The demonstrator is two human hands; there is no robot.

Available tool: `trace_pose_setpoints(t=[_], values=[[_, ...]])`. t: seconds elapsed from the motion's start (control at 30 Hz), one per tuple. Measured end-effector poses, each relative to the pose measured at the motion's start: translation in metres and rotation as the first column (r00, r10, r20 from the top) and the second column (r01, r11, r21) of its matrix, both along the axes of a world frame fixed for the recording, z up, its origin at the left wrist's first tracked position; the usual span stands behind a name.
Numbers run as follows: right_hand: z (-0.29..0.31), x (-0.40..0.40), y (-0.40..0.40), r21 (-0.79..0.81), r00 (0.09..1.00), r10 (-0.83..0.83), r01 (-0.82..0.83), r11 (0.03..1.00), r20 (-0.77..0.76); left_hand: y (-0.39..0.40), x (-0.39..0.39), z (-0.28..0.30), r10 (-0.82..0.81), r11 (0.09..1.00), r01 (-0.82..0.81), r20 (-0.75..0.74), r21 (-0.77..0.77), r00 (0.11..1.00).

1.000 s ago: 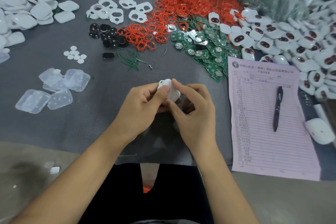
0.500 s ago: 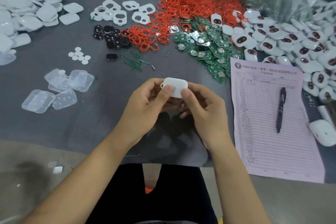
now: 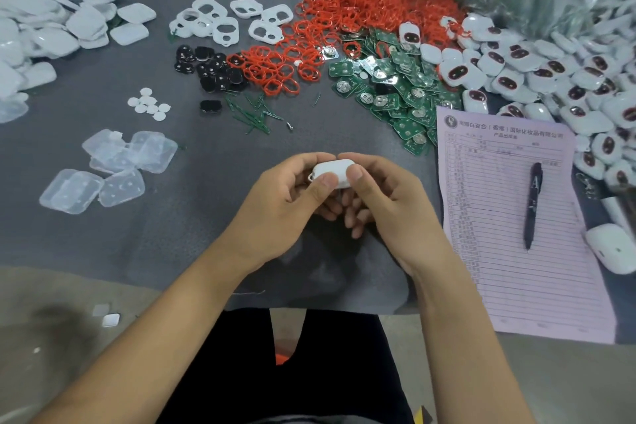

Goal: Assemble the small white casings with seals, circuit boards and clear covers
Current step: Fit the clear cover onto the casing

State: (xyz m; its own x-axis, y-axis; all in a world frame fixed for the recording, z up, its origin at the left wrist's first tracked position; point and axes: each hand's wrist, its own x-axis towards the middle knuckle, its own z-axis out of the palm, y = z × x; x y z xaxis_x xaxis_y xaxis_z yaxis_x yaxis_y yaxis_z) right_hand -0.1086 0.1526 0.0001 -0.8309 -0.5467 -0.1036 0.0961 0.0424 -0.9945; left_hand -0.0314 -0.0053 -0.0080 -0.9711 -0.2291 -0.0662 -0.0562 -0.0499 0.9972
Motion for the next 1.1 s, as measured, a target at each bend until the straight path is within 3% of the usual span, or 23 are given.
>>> trace_pose_setpoints(t=[0.1,0.23,0.4,0.73,0.93,1.1], values=[[0.004,-0.003,0.002,-0.016,0.997,0.064,-0.063,0.998,0.048,0.0,-0.001,-0.001,0.001,1.0,-0.001,0.01,0.005,1.0],[0.0,-0.002,-0.001,0.009,0.999,0.018,-0.018,1.0,0.027,0.001,-0.002,0.0,0.005,0.999,-0.004,0.015,-0.048,1.0],[0.001,-0.001,-0.002,0.026,1.0,0.013,-0.013,1.0,0.016,-0.002,-0.004,0.003,-0.001,0.999,-0.001,0.036,0.045,0.999],[-0.004,0.001,0.0,0.058,0.997,0.032,-0.027,0.998,-0.076,-0.004,-0.003,0.0,-0.018,1.0,0.018,0.004,0.011,1.0],[-0.007,0.005,-0.005,-0.003,0.987,-0.09,0.091,0.996,-0.136,-0.004,-0.003,-0.004,-0.011,0.995,0.014,-0.03,0.101,0.999],[-0.008,0.006,-0.004,-0.018,0.982,-0.122,0.12,0.993,-0.142,-0.001,-0.001,-0.005,0.034,0.998,-0.031,-0.052,0.06,0.998]])
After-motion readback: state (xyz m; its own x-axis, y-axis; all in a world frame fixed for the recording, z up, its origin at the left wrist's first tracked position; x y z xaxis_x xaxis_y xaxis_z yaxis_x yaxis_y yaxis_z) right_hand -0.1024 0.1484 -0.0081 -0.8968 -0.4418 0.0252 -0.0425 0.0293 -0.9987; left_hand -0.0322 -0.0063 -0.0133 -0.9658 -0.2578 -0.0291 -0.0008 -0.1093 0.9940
